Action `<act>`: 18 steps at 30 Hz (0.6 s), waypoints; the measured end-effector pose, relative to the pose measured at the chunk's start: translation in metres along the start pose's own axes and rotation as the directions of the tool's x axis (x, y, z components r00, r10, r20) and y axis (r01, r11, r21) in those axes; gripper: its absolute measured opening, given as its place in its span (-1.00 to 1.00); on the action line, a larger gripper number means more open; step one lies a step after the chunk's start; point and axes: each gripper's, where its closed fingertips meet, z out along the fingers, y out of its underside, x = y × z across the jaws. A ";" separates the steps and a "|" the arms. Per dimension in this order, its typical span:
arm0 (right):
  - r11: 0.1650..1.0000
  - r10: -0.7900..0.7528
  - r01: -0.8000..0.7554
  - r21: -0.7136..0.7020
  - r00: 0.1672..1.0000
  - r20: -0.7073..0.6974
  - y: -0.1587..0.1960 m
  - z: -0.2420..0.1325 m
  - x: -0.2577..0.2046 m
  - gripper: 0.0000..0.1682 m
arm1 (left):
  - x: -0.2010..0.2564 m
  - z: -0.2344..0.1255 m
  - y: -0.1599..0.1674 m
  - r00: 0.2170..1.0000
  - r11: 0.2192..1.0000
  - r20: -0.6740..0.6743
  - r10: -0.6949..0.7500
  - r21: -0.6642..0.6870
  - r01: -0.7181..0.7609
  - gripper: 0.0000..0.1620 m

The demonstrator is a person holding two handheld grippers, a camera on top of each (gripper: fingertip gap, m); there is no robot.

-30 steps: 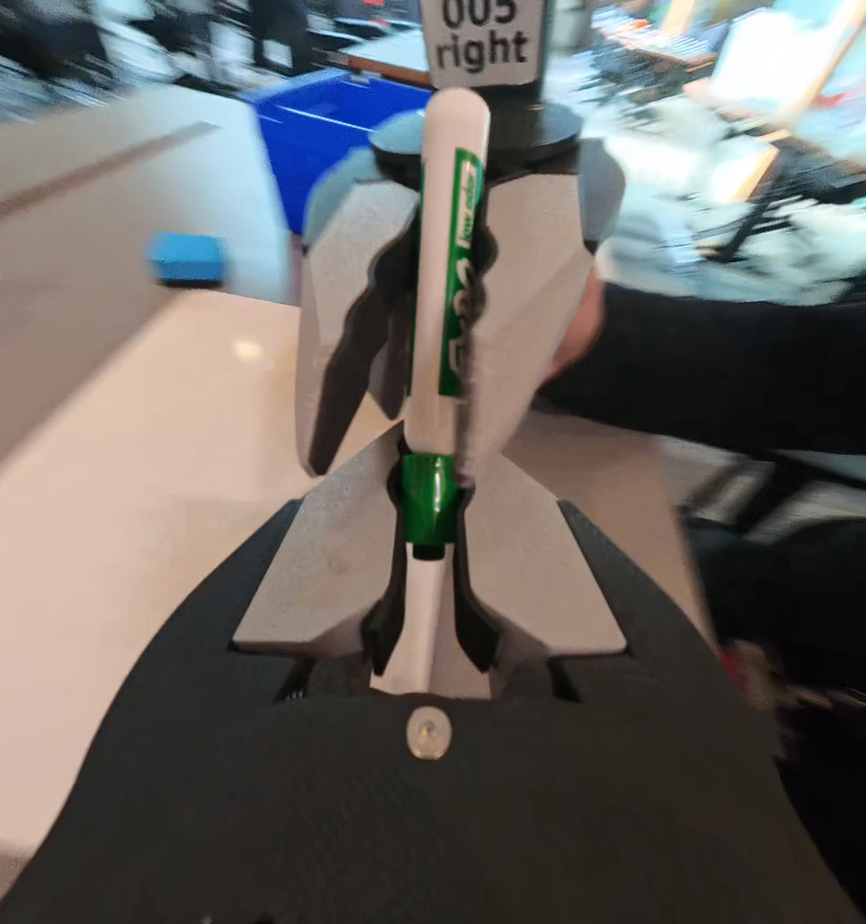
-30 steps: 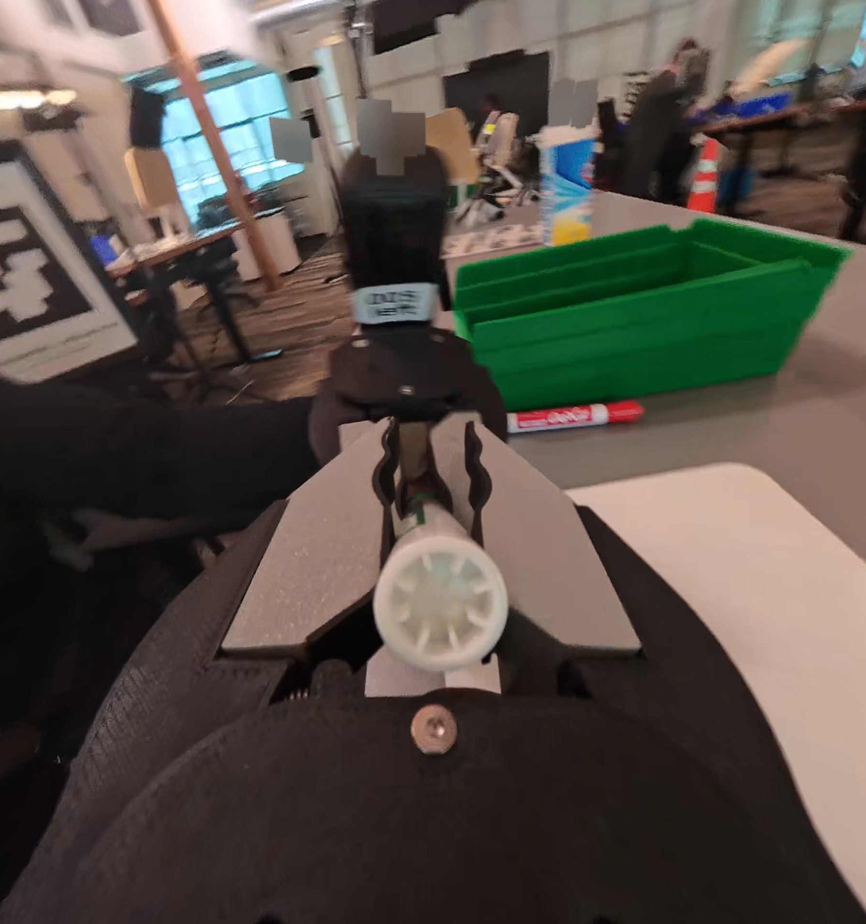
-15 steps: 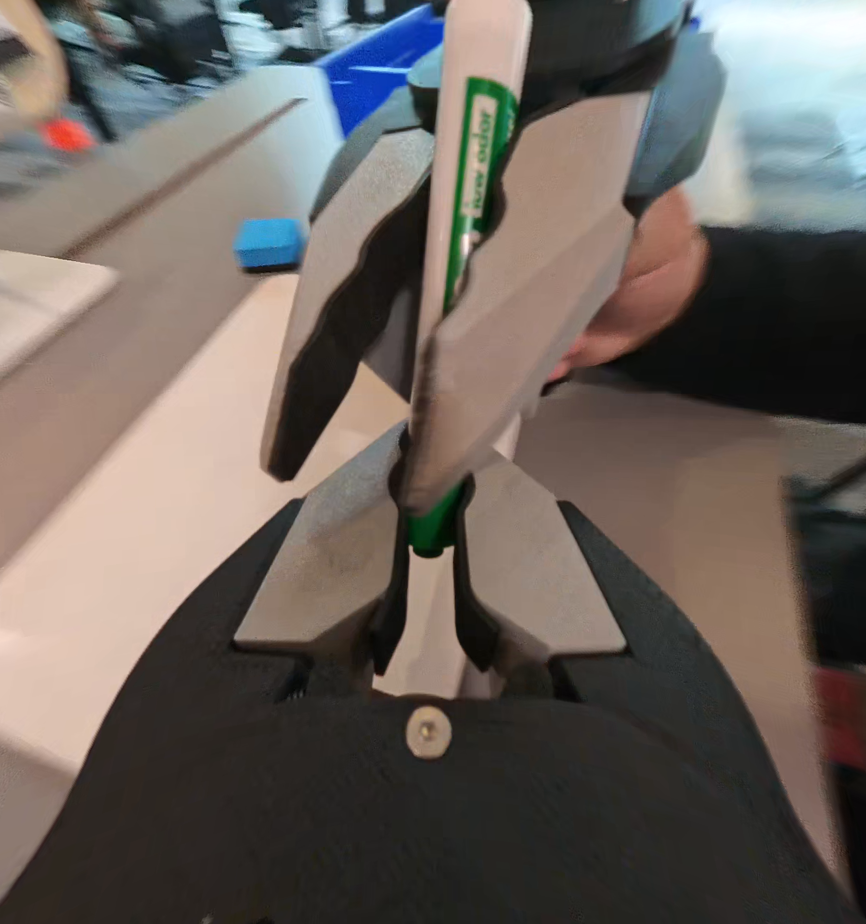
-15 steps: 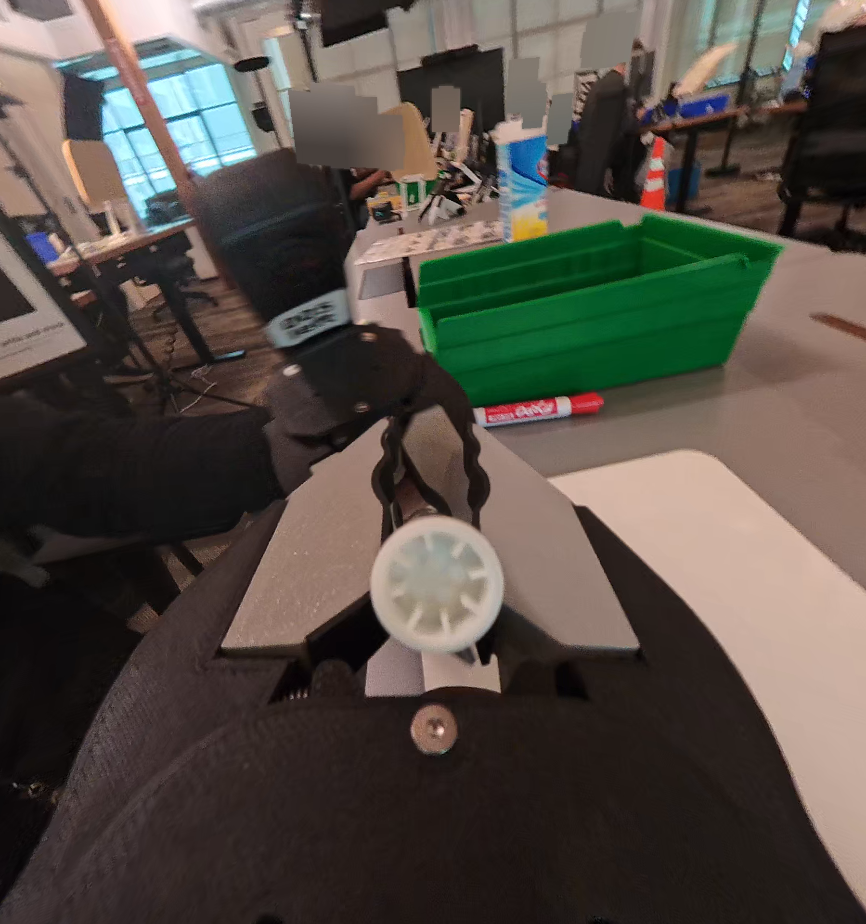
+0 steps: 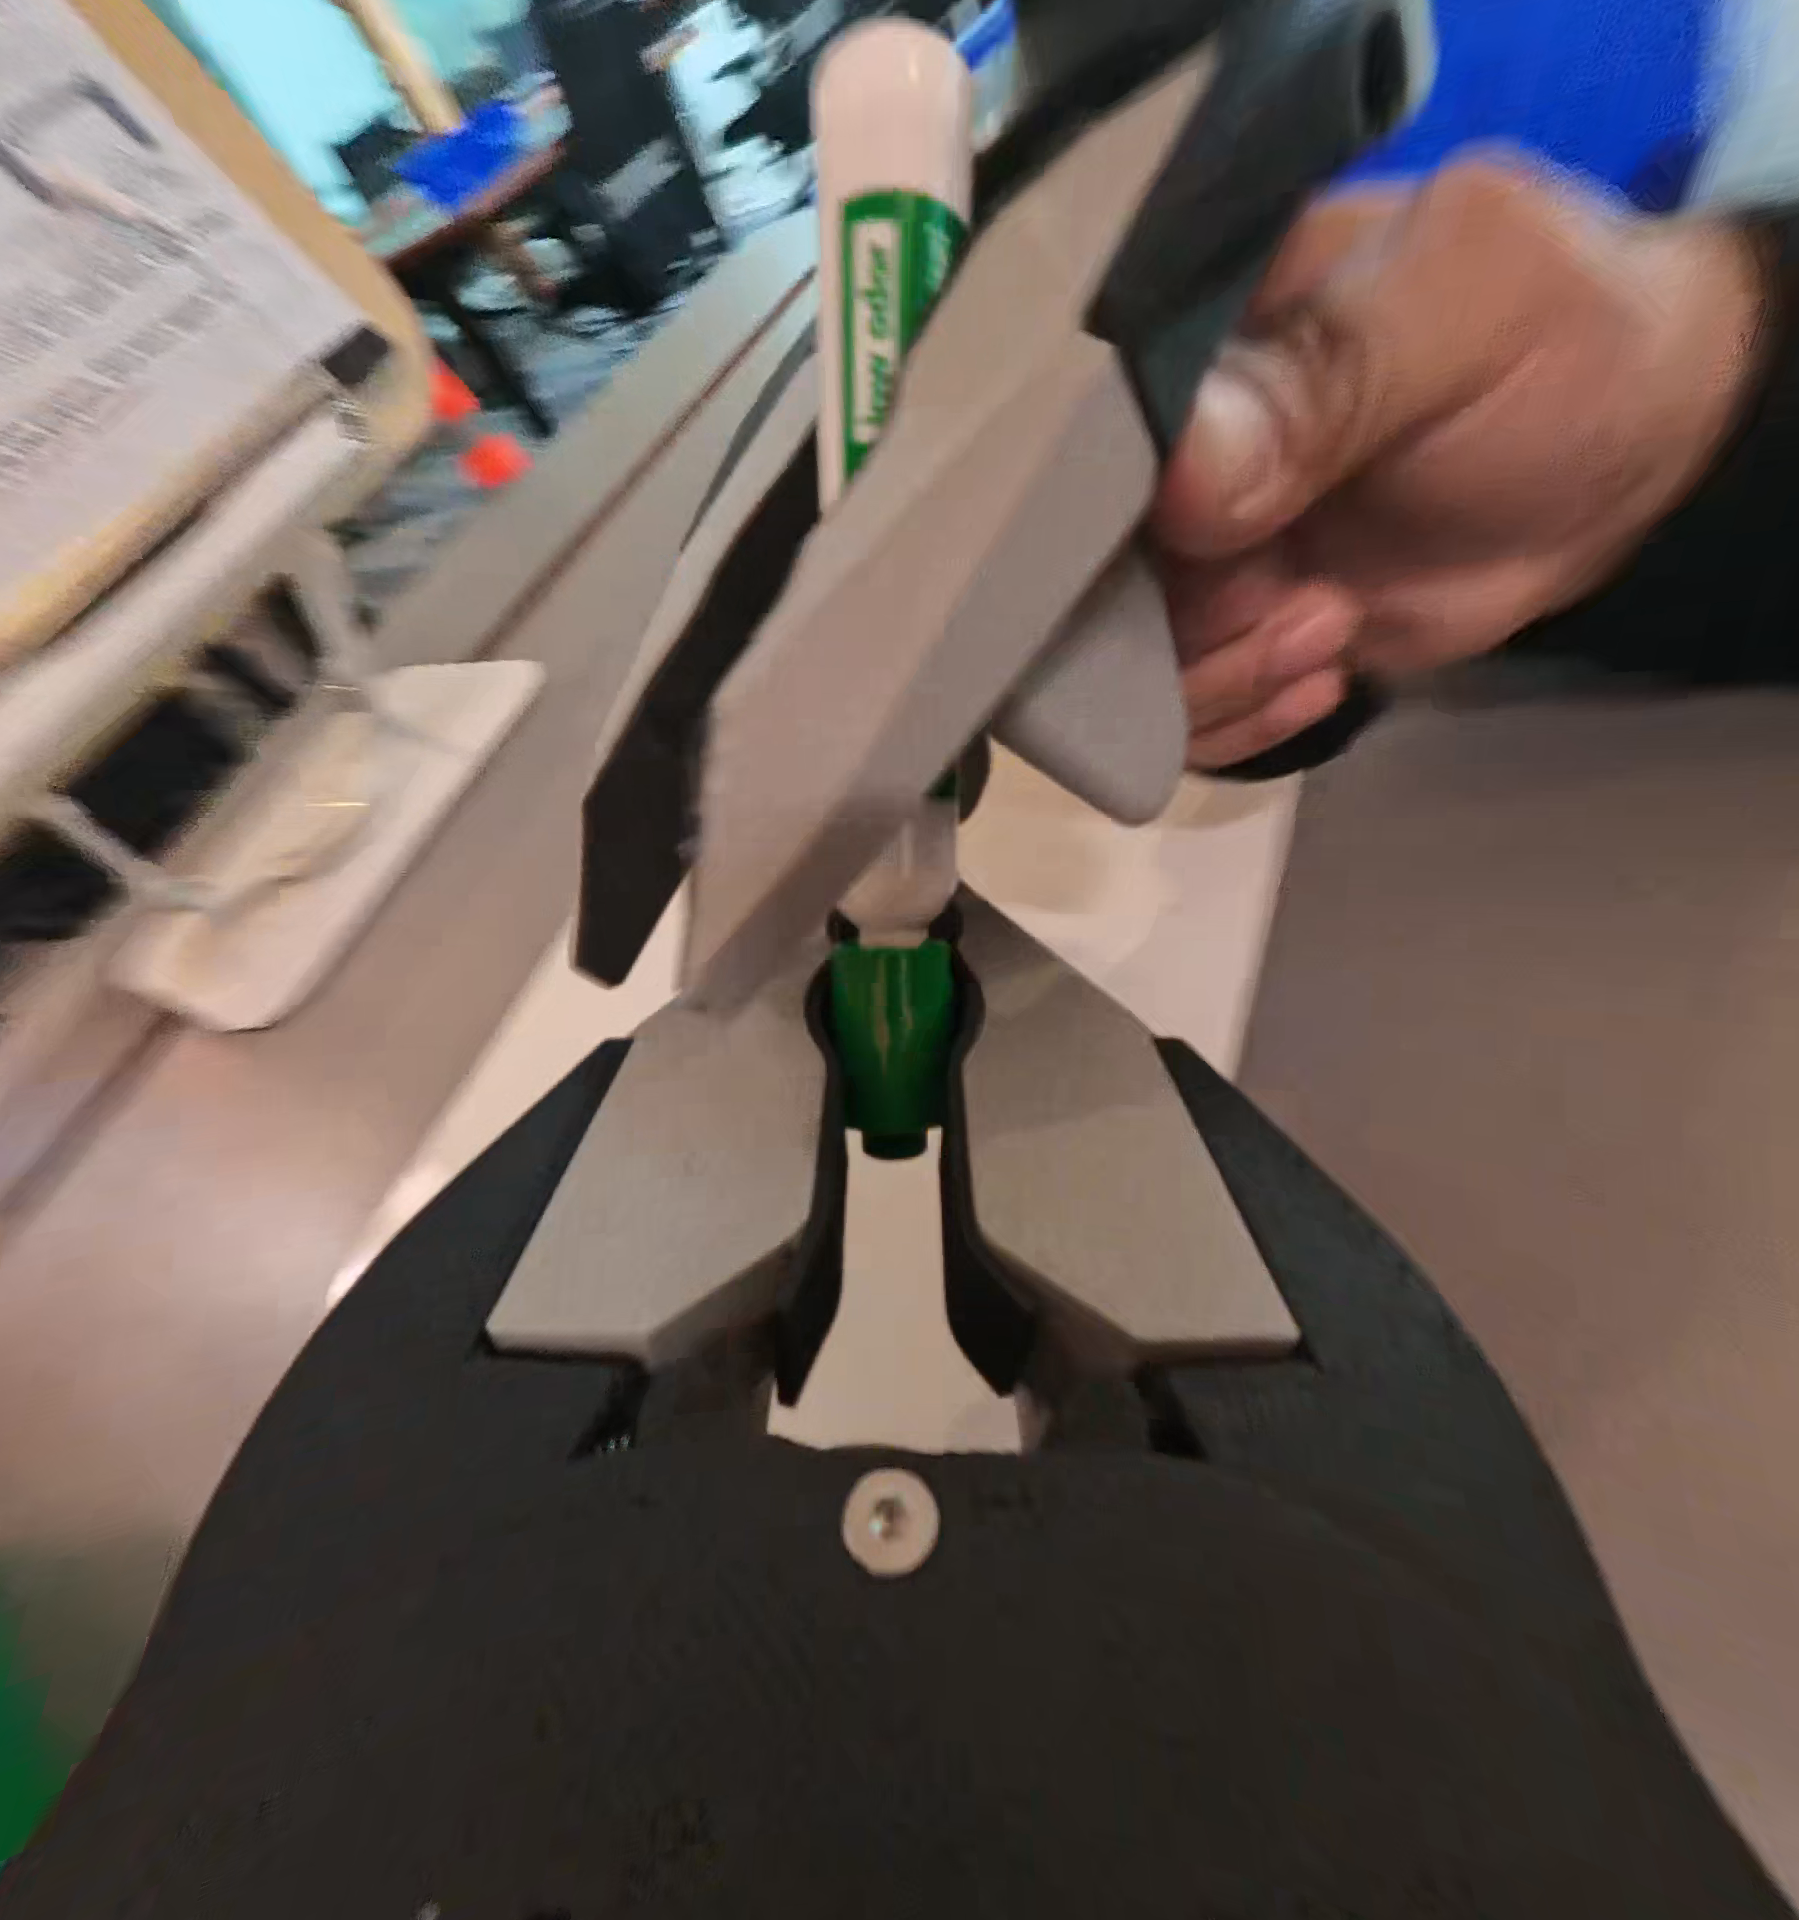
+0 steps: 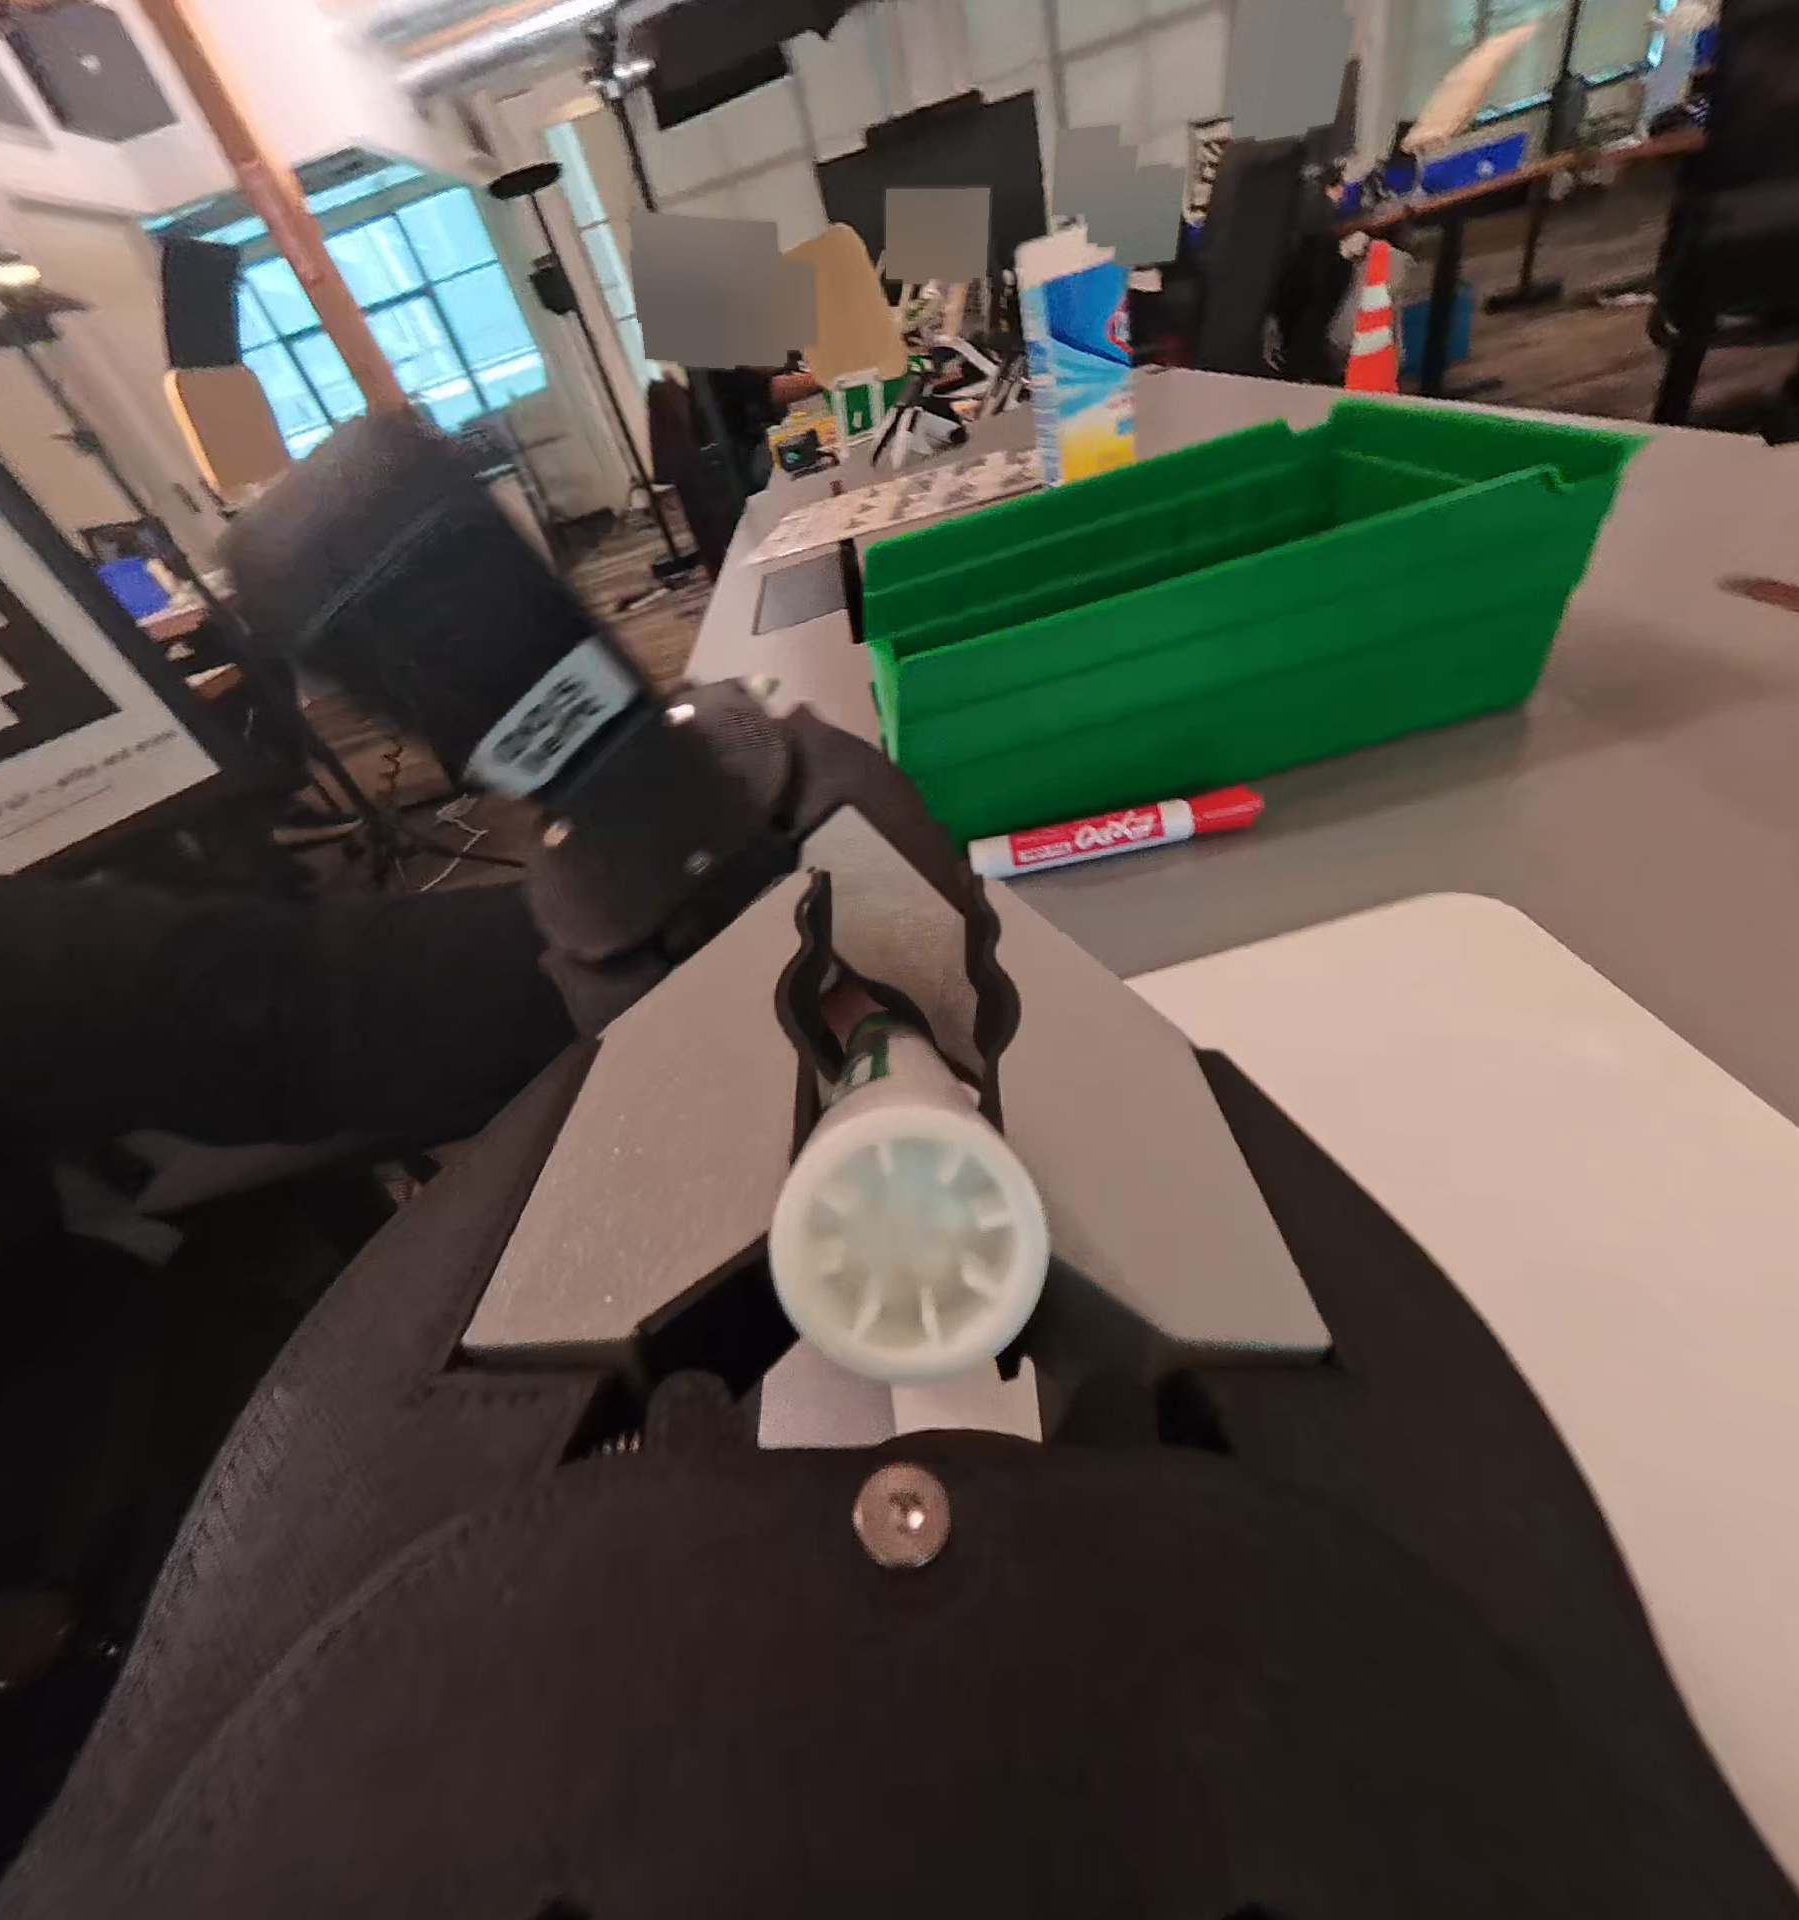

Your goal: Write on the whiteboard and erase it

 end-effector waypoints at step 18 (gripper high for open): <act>0.969 -0.246 0.248 0.014 0.954 0.171 0.000 0.000 -0.049 -0.72 | 0.058 -0.032 -0.023 0.782 0.942 -0.566 -0.262 0.024 0.334 -0.88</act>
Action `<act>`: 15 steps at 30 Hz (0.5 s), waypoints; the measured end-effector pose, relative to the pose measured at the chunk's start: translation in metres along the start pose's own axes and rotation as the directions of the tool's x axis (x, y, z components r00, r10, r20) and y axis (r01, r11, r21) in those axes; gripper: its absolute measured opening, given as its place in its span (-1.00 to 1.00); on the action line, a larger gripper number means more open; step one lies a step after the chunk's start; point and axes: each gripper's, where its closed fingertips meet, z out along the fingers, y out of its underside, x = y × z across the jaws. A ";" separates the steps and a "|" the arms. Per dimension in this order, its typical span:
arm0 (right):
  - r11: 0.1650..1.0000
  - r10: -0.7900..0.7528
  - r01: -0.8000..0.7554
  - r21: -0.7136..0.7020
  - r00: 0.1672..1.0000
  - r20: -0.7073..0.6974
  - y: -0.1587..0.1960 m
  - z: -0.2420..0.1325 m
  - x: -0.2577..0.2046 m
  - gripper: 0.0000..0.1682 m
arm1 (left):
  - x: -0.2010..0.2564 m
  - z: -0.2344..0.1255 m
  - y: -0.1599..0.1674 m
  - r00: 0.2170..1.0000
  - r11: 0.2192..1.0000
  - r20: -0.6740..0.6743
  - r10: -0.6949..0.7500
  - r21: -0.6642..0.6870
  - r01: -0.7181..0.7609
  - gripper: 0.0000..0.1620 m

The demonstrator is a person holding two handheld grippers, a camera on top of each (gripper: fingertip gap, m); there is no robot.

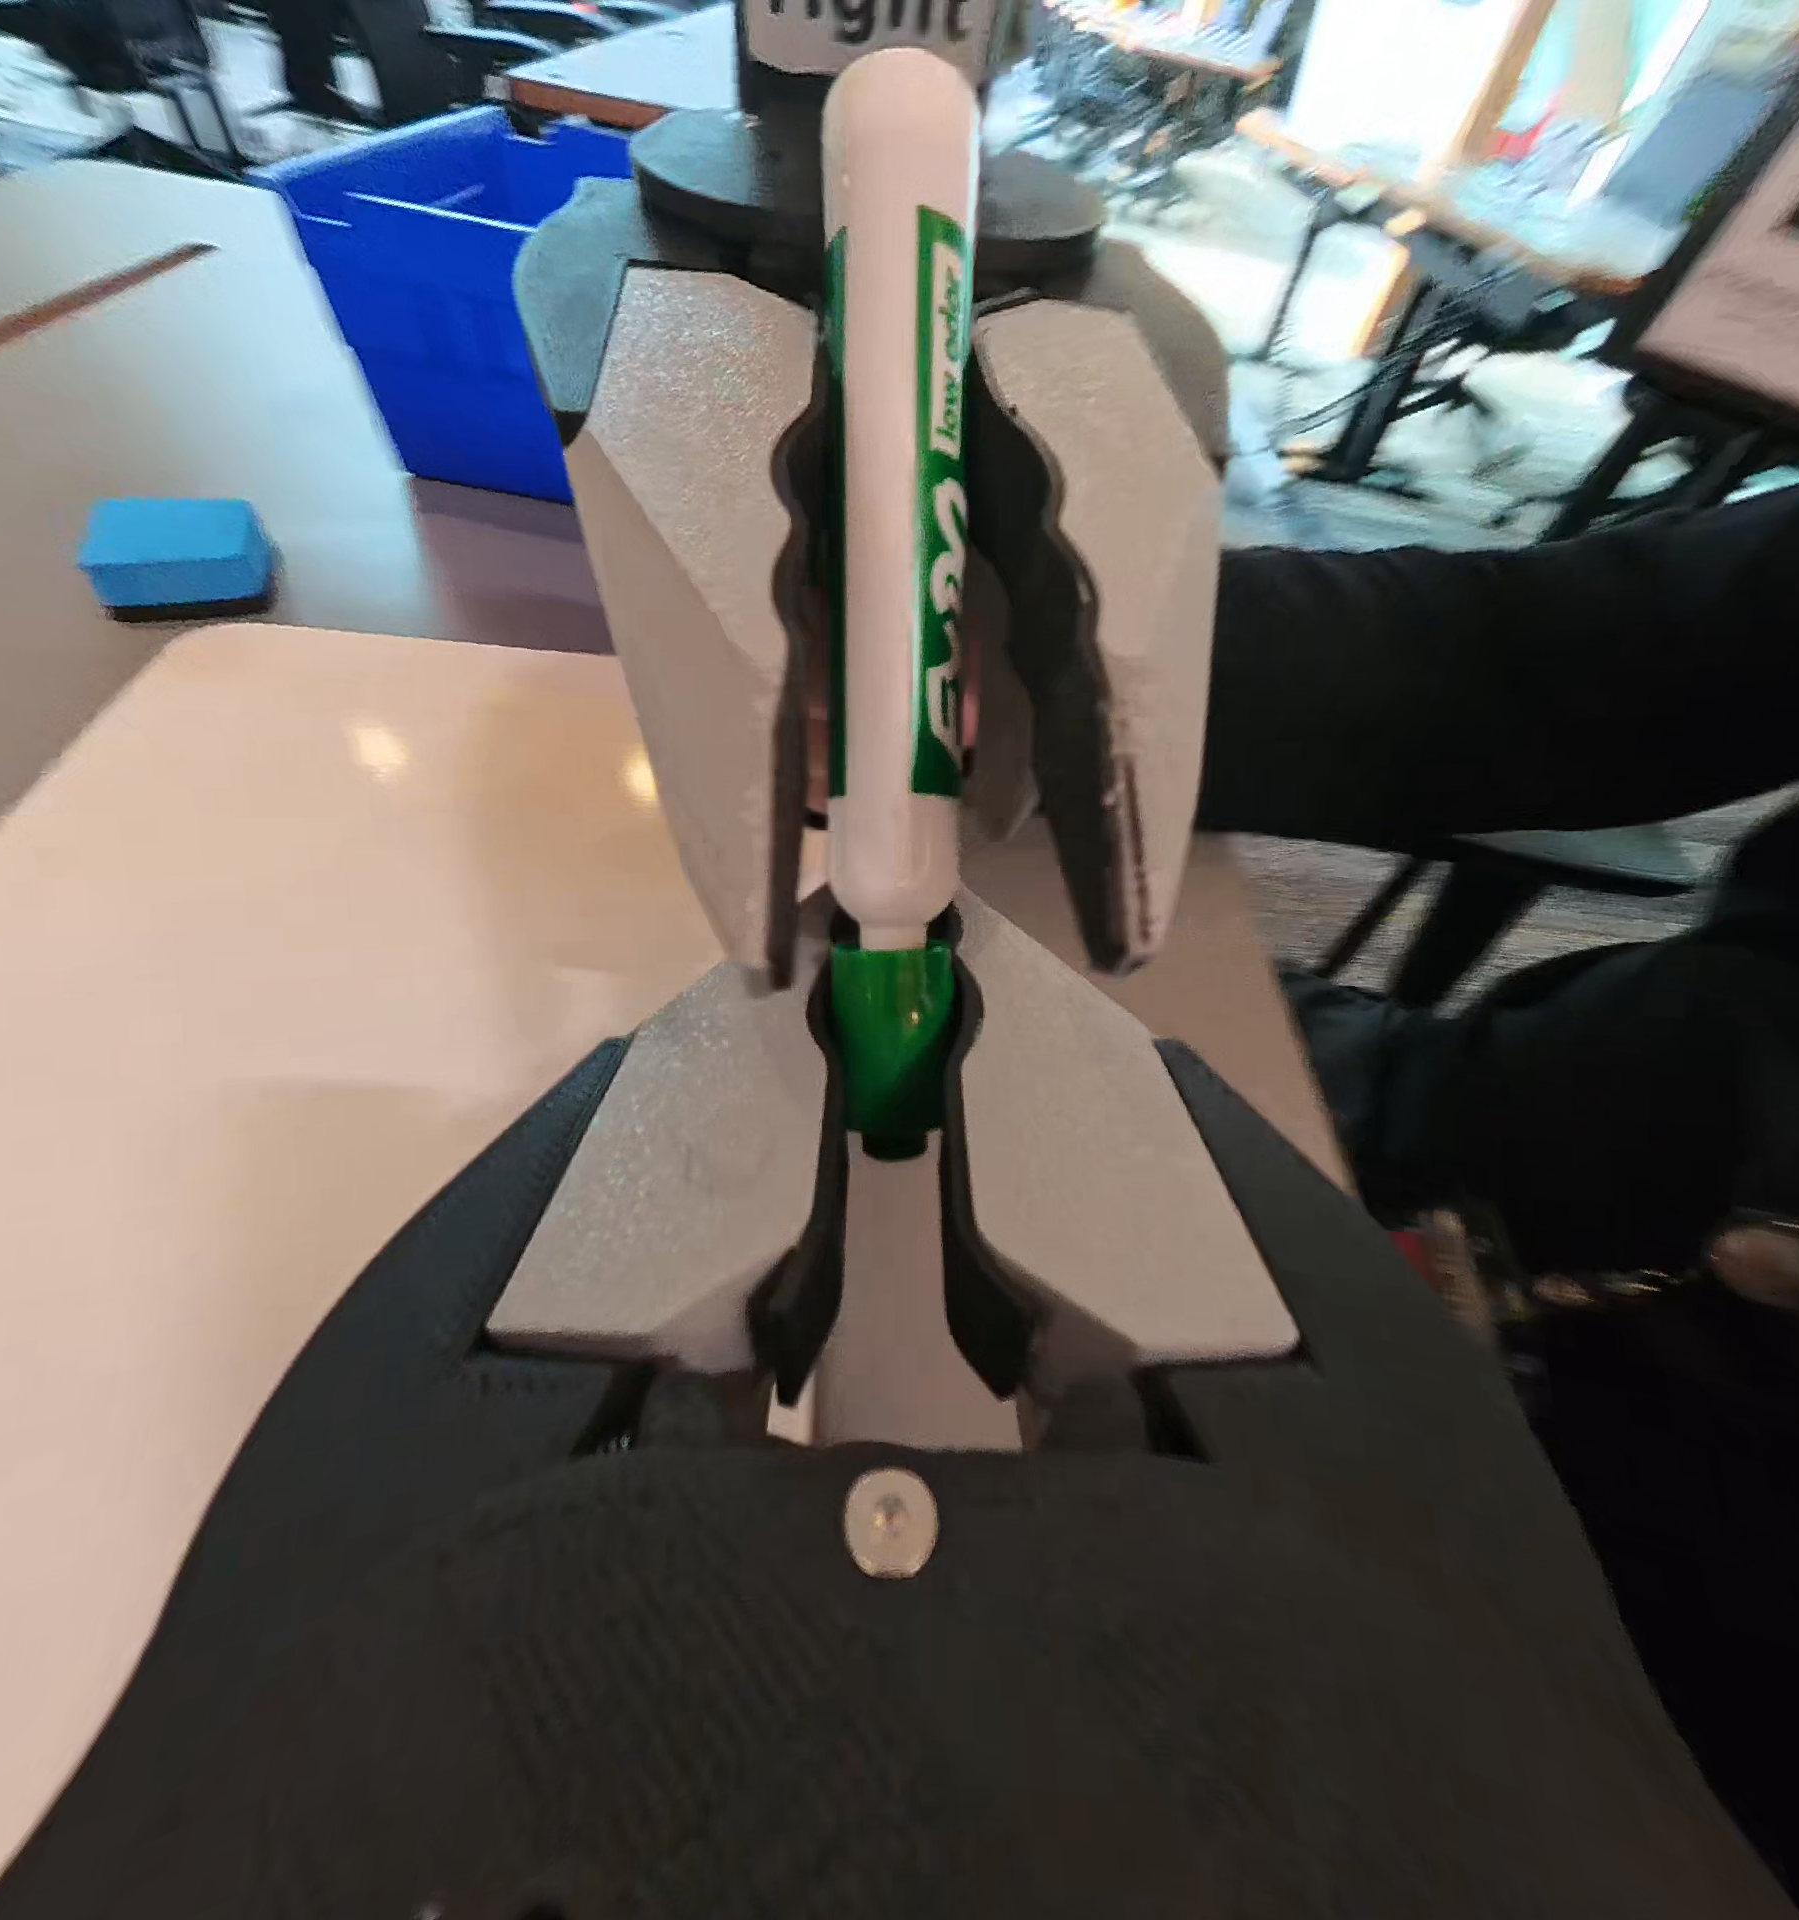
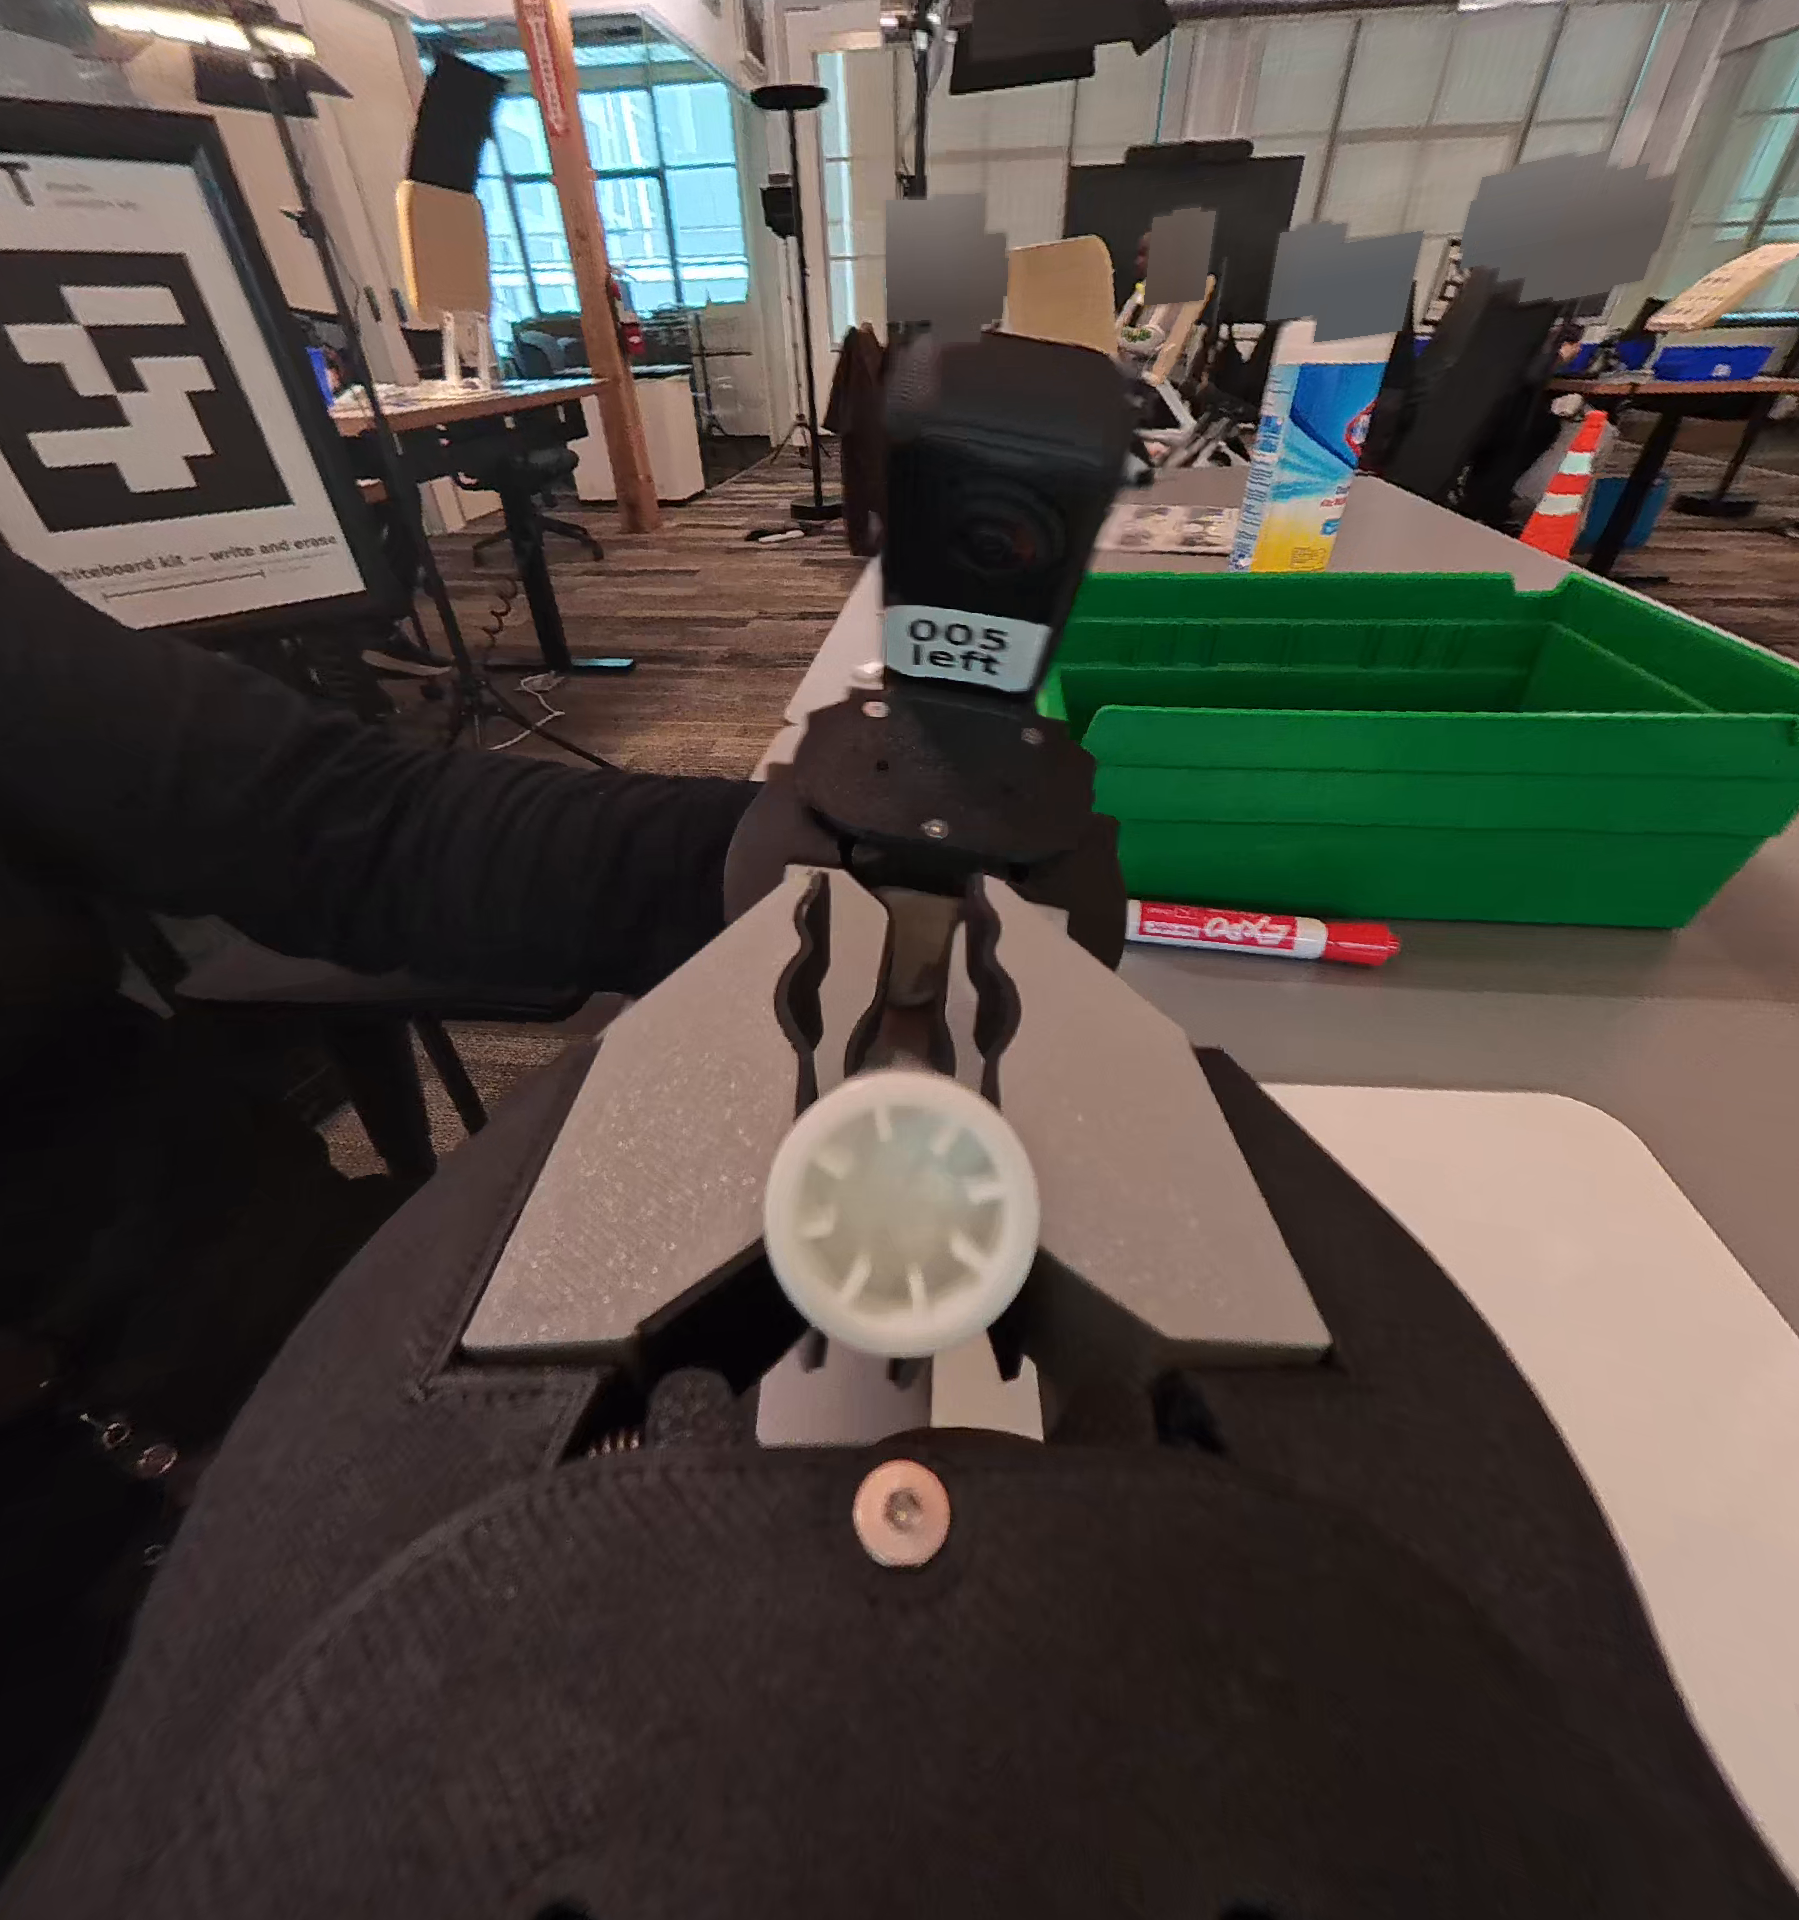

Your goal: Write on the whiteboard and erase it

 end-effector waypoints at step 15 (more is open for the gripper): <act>0.998 0.058 -0.057 0.027 0.996 -0.066 -0.001 -0.007 0.017 -0.72 | -0.023 -0.001 -0.005 0.957 0.985 0.232 0.173 -0.027 -0.171 -0.88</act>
